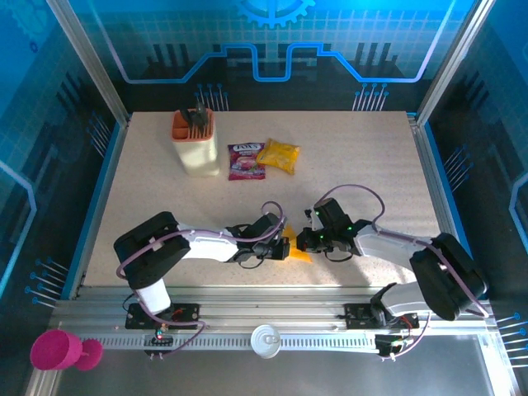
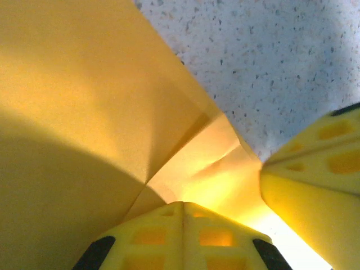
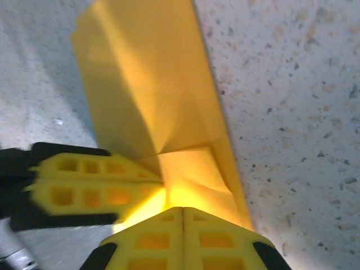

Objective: Fold a paper plane with a square sheet of paper (pick it up from the middle)
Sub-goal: Third fold the triangle at the center of the table.

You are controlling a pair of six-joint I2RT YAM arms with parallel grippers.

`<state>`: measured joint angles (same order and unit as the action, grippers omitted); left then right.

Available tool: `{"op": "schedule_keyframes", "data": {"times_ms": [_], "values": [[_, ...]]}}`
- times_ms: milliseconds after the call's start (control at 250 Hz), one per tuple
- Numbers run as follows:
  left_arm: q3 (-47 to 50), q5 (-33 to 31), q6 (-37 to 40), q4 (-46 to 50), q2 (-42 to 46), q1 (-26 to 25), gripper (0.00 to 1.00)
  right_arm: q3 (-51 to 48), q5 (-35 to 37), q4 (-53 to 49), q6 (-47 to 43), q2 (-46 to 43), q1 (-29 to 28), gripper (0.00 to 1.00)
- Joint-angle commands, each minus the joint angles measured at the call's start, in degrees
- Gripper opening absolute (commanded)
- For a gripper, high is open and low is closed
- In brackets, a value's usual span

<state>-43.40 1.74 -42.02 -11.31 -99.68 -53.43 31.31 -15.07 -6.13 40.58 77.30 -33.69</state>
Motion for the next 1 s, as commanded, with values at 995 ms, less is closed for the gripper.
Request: {"op": "schedule_keyframes", "data": {"times_ms": [995], "values": [[0.33, -7.34, -5.63, 2.26, -2.58, -0.02, 0.0, -11.66, 10.97, 16.7, 14.09, 4.88, -4.4, 0.0]]}}
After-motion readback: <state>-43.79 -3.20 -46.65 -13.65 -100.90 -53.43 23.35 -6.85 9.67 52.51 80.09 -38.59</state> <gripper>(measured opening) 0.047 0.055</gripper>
